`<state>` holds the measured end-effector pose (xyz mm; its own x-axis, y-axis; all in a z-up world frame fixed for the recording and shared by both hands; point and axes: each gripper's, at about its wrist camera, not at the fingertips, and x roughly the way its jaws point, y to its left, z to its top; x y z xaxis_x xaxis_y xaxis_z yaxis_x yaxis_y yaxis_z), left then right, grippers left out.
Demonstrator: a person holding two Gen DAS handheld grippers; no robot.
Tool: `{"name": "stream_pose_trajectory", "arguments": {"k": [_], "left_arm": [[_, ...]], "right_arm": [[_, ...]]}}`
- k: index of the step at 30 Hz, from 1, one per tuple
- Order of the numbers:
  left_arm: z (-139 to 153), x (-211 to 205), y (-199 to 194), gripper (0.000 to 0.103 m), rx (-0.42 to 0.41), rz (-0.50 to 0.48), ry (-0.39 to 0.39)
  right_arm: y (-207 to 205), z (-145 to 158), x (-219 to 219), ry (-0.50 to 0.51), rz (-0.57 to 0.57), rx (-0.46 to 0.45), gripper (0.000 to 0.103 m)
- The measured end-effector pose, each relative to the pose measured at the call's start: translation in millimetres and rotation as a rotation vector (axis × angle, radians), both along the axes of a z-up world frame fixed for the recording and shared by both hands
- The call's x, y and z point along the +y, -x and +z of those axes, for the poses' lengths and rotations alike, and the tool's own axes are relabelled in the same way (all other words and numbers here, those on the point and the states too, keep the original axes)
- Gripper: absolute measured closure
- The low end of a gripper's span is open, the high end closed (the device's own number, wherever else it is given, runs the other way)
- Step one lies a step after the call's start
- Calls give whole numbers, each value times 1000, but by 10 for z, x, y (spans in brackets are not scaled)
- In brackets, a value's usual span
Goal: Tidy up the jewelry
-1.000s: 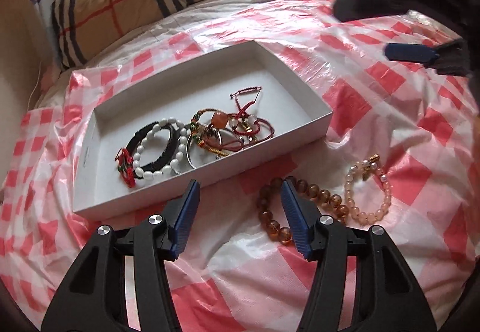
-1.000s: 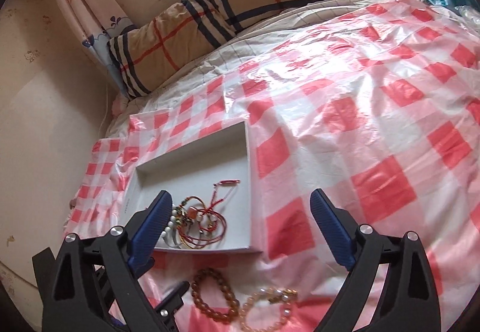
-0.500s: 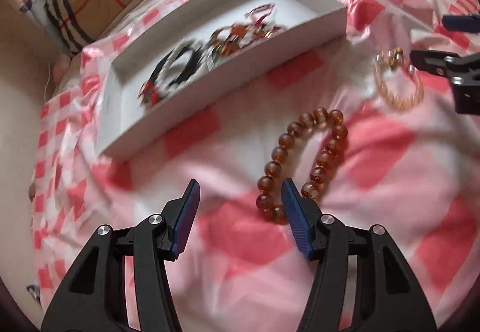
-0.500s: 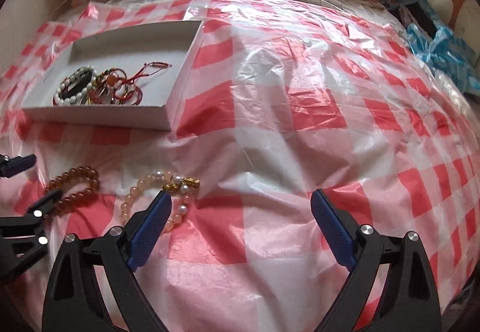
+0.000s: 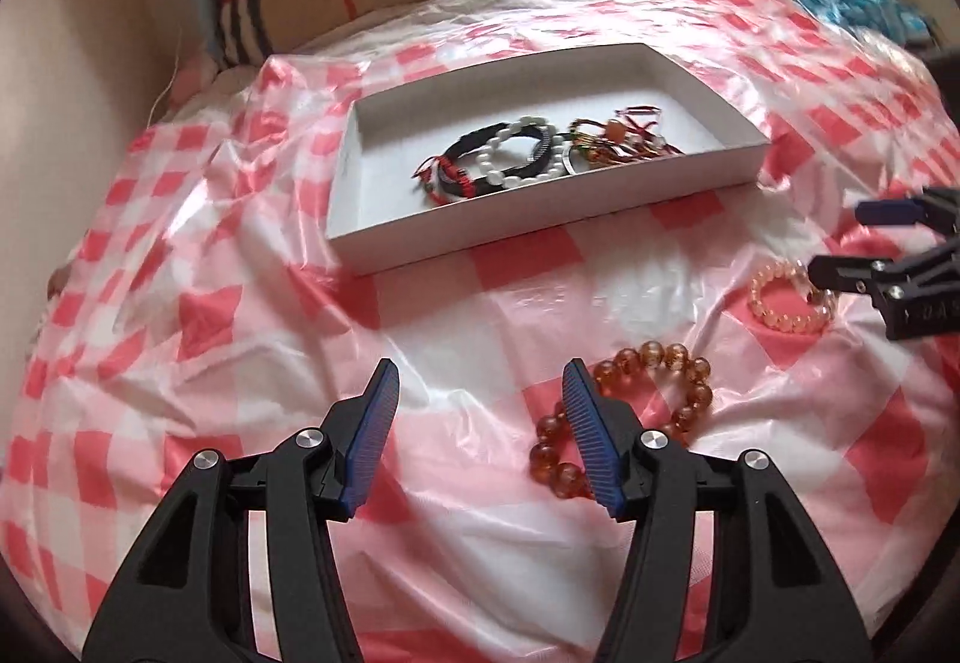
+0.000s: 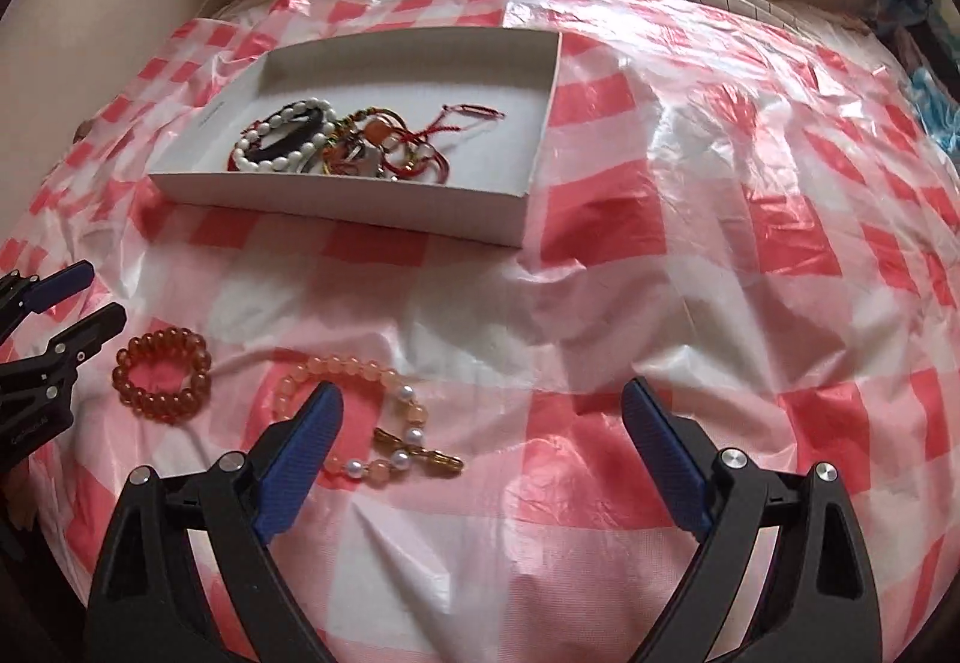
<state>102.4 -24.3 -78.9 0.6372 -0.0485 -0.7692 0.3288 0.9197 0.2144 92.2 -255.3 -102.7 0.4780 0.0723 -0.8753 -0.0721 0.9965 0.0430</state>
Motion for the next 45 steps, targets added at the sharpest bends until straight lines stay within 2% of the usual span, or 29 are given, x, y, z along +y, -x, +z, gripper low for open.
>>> {"name": "stream_pose_trajectory", "arguments": {"k": [3, 5, 7, 8, 9, 10, 14, 16, 19, 21, 23, 27, 30, 37, 38, 39, 40, 41, 43, 44, 45], "left_arm": [[-47, -136, 44, 49, -27, -61, -74], [-148, -179, 17, 49, 8, -63, -117], [-214, -183, 3, 54, 35, -54, -132], [-211, -174, -5, 68, 55, -55, -113], [-204, -159, -19, 85, 84, -52, -85], [-211, -140, -23, 87, 101, -43, -67], [-233, -145, 7, 87, 89, -40, -69], [-240, -141, 7, 87, 86, -37, -59], [-245, -154, -5, 87, 92, -40, -42], [-224, -165, 7, 93, 111, -58, -7], [-192, -174, 35, 93, 104, -63, 9], [-157, -161, 36, 93, 83, -52, 14], [-136, -156, 41, 92, 72, -52, 14], [-110, -154, 29, 92, 66, -54, 8], [-126, -157, 24, 92, 71, -53, 0], [-139, -159, 21, 92, 72, -52, -8], [-154, -167, 17, 92, 75, -52, -18], [-169, -175, 15, 92, 78, -54, -26], [-204, -197, 15, 89, 85, -58, -41], [-228, -213, 12, 86, 85, -60, -52], [-246, -225, 9, 86, 84, -59, -64]], "right_arm": [[3, -77, 170, 64, 55, 20, 13], [15, -121, 330, 134, 101, 17, 13], [37, -101, 415, 143, 135, 0, 17], [46, -86, 423, 91, 157, 6, 35], [51, -78, 427, 32, 179, 16, 58], [58, -65, 434, -4, 191, 20, 66], [55, -64, 396, -16, 173, 21, 67], [25, -98, 346, -8, 154, 30, 63], [24, -110, 417, 16, 178, 25, 64], [30, -95, 467, -18, 211, 27, 88], [39, -73, 441, -94, 222, 27, 94], [26, 18, 298, -207, 186, 2, 94], [16, 55, 257, -241, 171, -6, 95], [-13, 34, 234, -241, 150, 15, 92], [-23, 15, 236, -231, 144, 21, 77], [-20, 5, 240, -218, 144, 18, 52], [-17, 8, 267, -203, 151, 11, 47], [-18, -1, 300, -186, 160, 11, 47], [-13, -79, 439, -73, 186, 24, 47], [3, -112, 555, 15, 215, 16, 47], [23, -113, 637, 66, 238, 2, 50]]}}
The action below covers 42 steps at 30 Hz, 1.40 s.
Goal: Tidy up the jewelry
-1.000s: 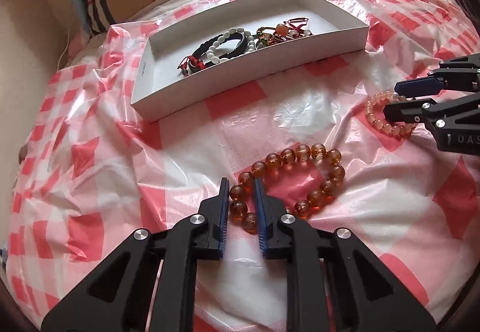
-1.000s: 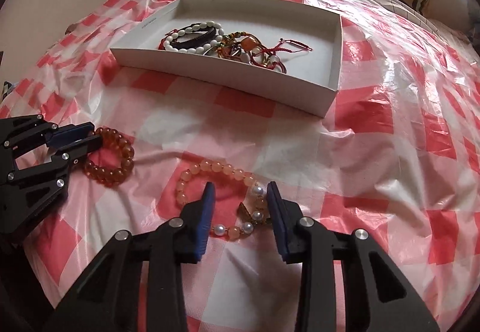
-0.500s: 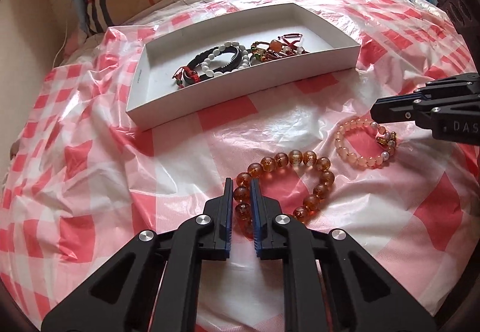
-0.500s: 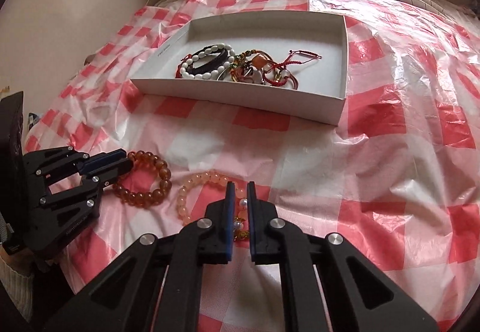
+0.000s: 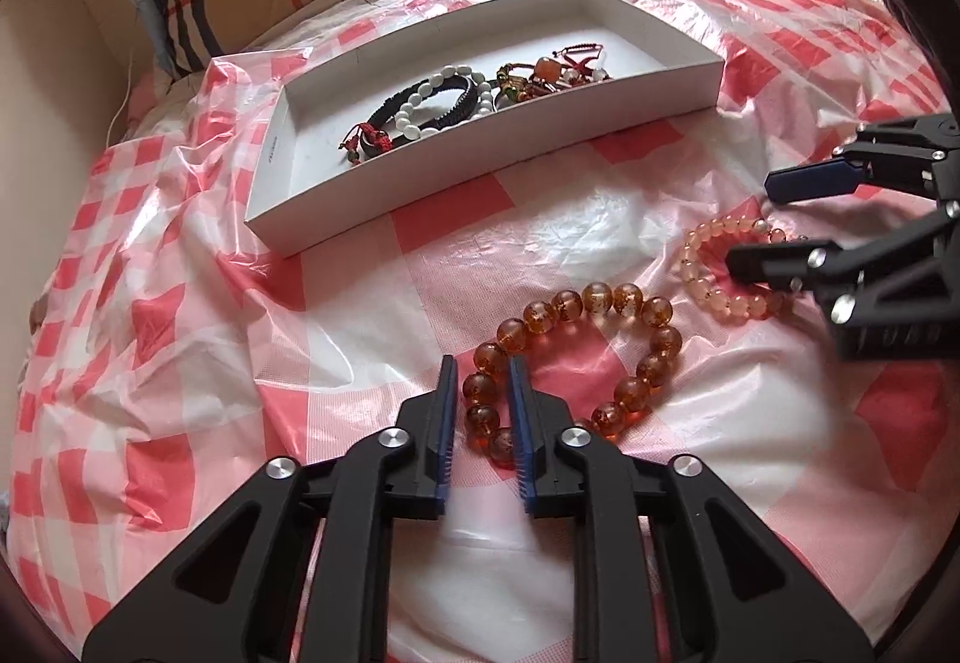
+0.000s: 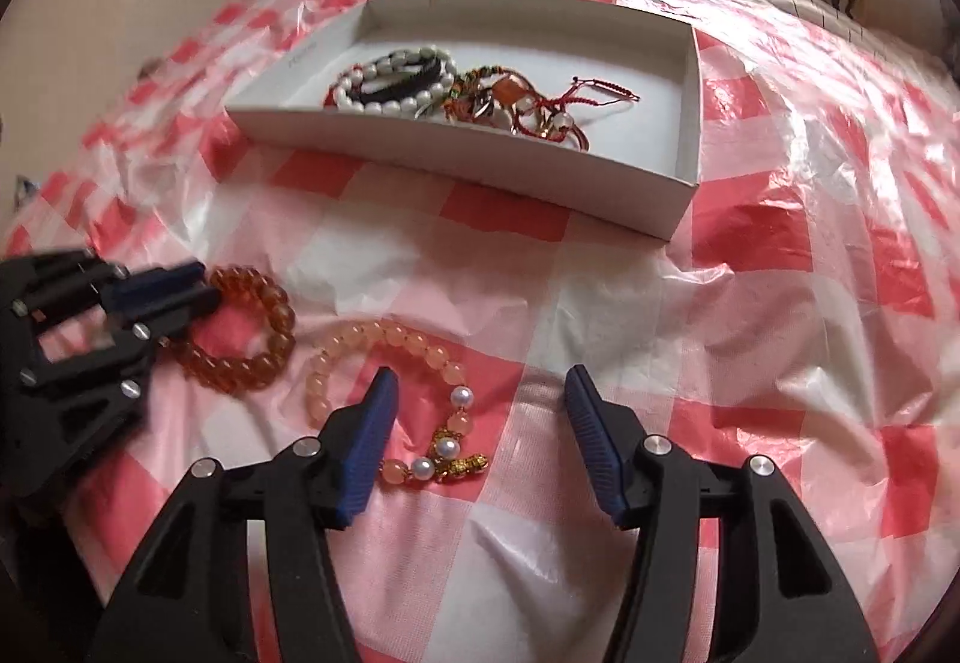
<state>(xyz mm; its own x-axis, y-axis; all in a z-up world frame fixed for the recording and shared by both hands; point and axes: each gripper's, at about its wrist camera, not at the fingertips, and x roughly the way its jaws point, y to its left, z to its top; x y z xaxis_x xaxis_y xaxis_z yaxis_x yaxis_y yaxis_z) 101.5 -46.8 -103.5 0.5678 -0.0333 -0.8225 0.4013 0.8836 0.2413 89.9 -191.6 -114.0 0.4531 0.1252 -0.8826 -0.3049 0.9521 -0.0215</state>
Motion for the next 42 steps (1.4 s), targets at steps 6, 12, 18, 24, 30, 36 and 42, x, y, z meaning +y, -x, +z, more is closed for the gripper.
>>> {"name": "stream_pose_trajectory", "arguments": {"k": [6, 12, 18, 24, 30, 36, 42], "left_arm": [[101, 109, -37, 93, 97, -3, 183], [335, 384, -69, 93, 71, 38, 405], [502, 421, -23, 93, -11, 40, 462], [622, 437, -25, 93, -40, 30, 498], [841, 334, -28, 93, -96, 35, 515], [1011, 228, -149, 93, -140, 48, 524], [1152, 136, -390, 93, -181, 63, 533]], "right_arm": [[-21, 43, -27, -269, 56, 91, 95], [-70, 174, -397, -614, -10, 109, 95], [-71, 263, -555, -771, -43, 83, 95], [-91, 463, -640, -892, -43, 10, 95], [-120, 651, -718, -1025, -21, -72, 95], [-236, 804, -666, -1123, 9, -113, 95], [-528, 942, -595, -1188, 31, -159, 94]]}}
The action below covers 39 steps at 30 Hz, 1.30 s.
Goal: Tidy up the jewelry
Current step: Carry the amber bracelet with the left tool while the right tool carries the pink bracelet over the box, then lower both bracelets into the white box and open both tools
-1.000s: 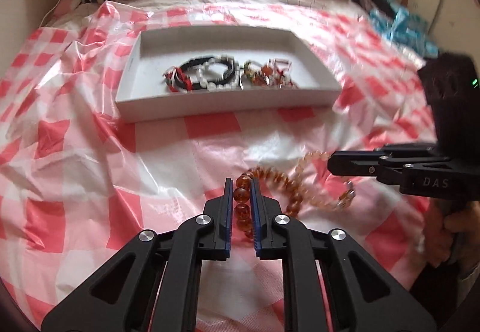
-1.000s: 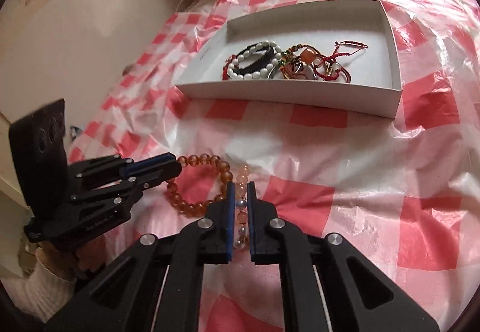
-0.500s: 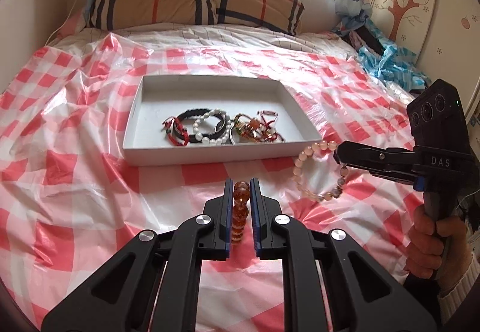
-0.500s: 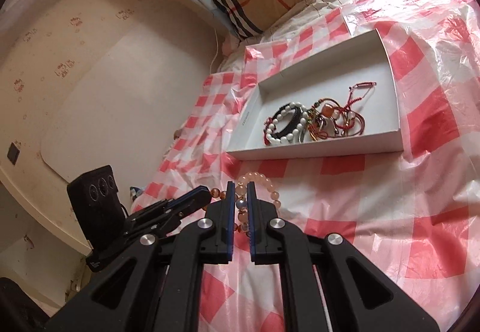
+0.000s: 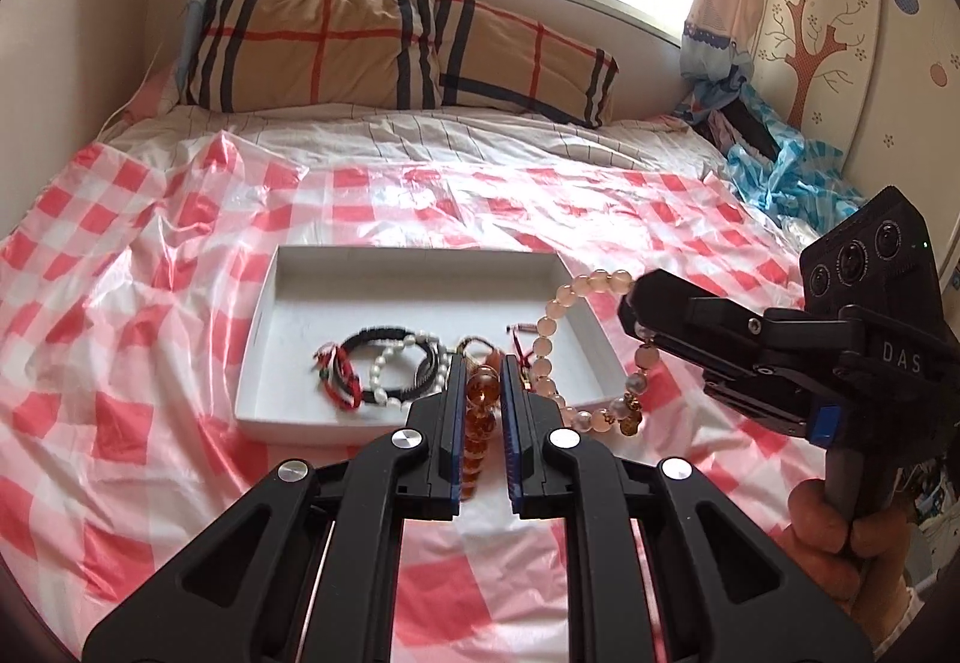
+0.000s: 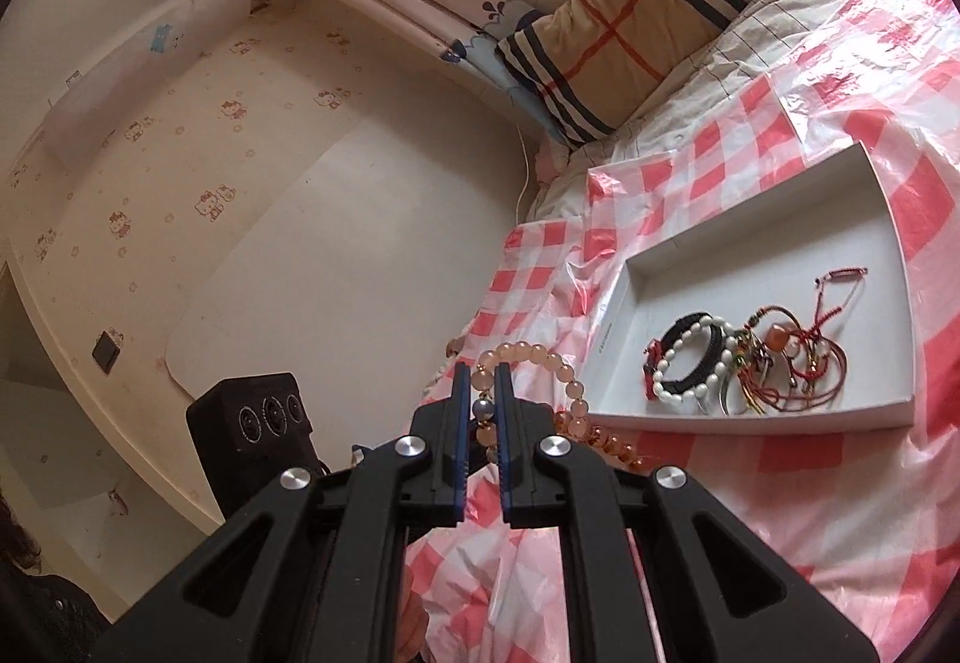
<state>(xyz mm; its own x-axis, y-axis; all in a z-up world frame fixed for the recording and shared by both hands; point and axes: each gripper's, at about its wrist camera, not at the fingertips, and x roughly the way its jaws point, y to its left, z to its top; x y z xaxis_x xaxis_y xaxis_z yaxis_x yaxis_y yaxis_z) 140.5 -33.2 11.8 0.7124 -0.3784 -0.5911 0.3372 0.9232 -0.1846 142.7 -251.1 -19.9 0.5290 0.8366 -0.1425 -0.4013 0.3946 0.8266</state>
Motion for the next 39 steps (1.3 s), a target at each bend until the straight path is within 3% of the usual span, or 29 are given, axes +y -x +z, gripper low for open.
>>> {"name": "stream_pose_trajectory", "arguments": {"k": [6, 14, 17, 20, 23, 27, 30, 32, 34, 37, 39], "left_arm": [[61, -60, -244, 93, -26, 22, -11], [-19, -152, -377, 93, -24, 11, -24], [-47, -90, -375, 93, -24, 21, -26], [-82, -9, -428, 93, -12, 37, -21], [-114, 35, -532, 93, 9, 43, -11], [-110, 35, -612, 93, 14, 36, 1], [-120, 16, -712, 93, 29, -2, 28], [-253, -42, -840, 92, 84, -4, -31], [-389, 20, -900, 92, 106, 71, -71], [-473, 266, -934, 90, 149, 165, -30], [-474, 405, -925, 80, 150, 205, -11]], "right_arm": [[-235, -15, -57, -42, -24, -23, 94], [-317, -195, -177, -22, -78, 43, 94], [-305, -241, -135, 77, -71, 93, 92], [-243, -334, 6, 254, -56, 165, 68], [-239, -402, 137, 365, -48, 182, 67], [-286, -625, 425, 542, 49, 243, 58], [-362, -840, 550, 596, 89, 297, 55], [-440, -898, 552, 533, 92, 299, 55], [-472, -883, 436, 351, 80, 284, 55], [-454, -827, 205, 171, 28, 251, 53], [-434, -813, 59, 123, -33, 249, 40]]}}
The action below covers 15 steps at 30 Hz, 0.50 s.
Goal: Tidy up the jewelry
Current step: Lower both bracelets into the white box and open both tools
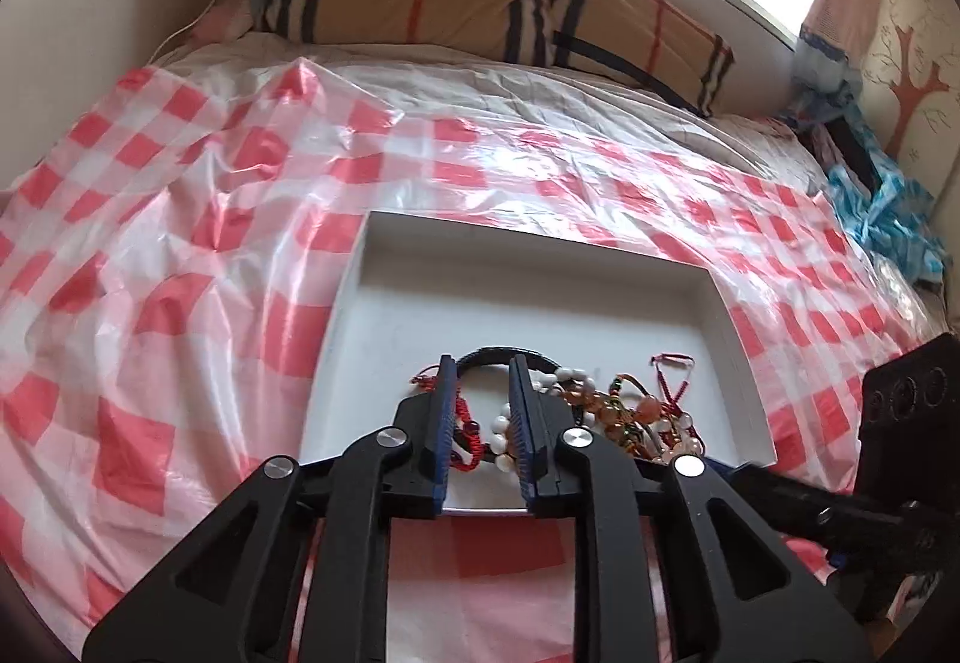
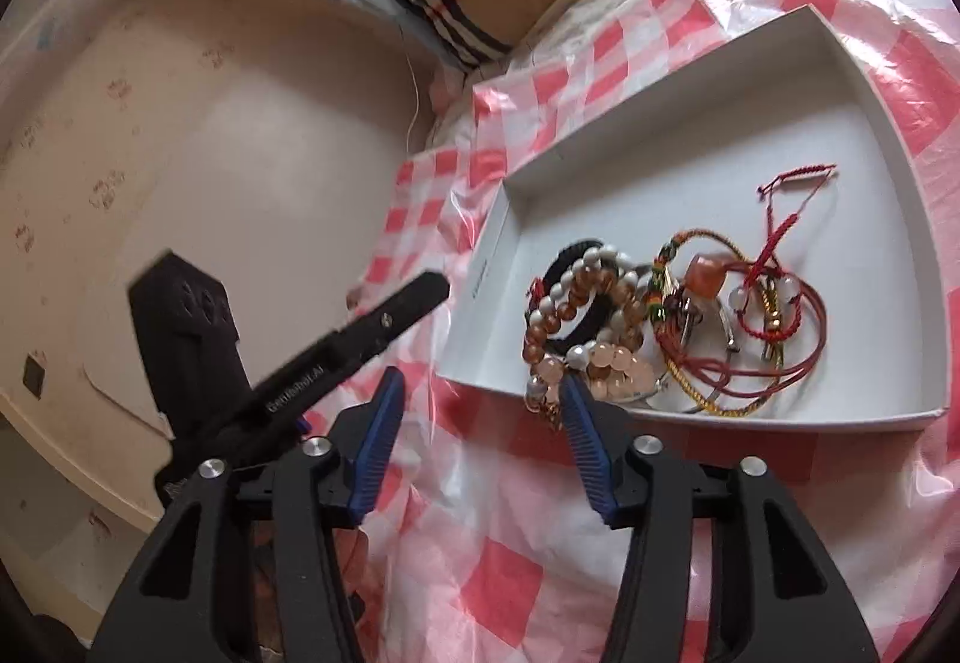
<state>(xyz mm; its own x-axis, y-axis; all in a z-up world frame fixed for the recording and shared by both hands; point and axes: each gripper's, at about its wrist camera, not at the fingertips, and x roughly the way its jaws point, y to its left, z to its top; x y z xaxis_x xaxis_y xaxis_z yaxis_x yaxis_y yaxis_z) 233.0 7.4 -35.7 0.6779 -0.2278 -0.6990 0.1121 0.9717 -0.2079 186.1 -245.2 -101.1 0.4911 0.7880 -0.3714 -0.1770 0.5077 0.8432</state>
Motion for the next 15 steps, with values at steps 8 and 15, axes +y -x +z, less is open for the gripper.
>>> {"name": "stream_pose_trajectory", "arguments": {"k": [8, 15], "left_arm": [[32, 37, 213, 38, -31, 21, -83], [116, 47, 457, 20, -79, 33, -166]], "right_arm": [[64, 1, -268, 39, -135, 20, 30], [-28, -140, 184, 125, 135, 135, 29]]}}
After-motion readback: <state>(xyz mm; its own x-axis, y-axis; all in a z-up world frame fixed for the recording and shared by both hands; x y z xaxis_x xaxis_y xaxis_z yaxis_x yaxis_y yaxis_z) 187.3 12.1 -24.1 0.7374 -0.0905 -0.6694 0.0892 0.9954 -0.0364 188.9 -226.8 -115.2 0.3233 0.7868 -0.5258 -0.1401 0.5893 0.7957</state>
